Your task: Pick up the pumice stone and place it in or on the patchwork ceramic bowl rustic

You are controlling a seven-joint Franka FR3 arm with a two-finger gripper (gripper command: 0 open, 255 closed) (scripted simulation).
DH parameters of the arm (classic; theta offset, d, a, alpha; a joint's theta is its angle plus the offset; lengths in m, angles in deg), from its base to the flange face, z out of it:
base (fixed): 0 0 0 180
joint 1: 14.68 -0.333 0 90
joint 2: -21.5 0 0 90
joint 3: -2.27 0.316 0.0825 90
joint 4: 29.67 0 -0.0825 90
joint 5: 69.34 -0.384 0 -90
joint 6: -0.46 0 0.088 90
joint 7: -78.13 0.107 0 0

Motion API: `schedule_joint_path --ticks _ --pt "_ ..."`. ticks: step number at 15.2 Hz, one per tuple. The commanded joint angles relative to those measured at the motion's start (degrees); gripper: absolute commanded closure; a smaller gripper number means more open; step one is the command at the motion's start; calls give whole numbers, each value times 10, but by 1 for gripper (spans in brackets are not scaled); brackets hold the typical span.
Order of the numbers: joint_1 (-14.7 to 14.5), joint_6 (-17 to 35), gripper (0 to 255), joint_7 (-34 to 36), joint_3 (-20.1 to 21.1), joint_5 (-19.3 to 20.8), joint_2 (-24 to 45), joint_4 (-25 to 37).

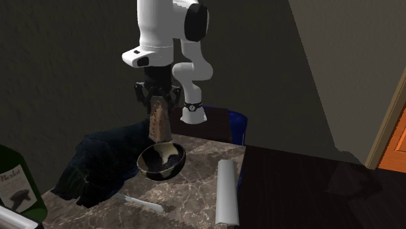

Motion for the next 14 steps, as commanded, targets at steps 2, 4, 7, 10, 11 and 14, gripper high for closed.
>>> schedule_joint_path --ticks 2,4,7,10,11,14 --pt "-1 22 255 4 0 1 4 -18" --pt "0 36 255 5 0 1 7 -29" --pt "0 57 255 8 0 2 13 -44" --pt "0 59 255 8 0 2 14 -45" --pt "0 59 255 8 0 2 14 -45" --pt "0 59 255 8 0 2 14 -45"
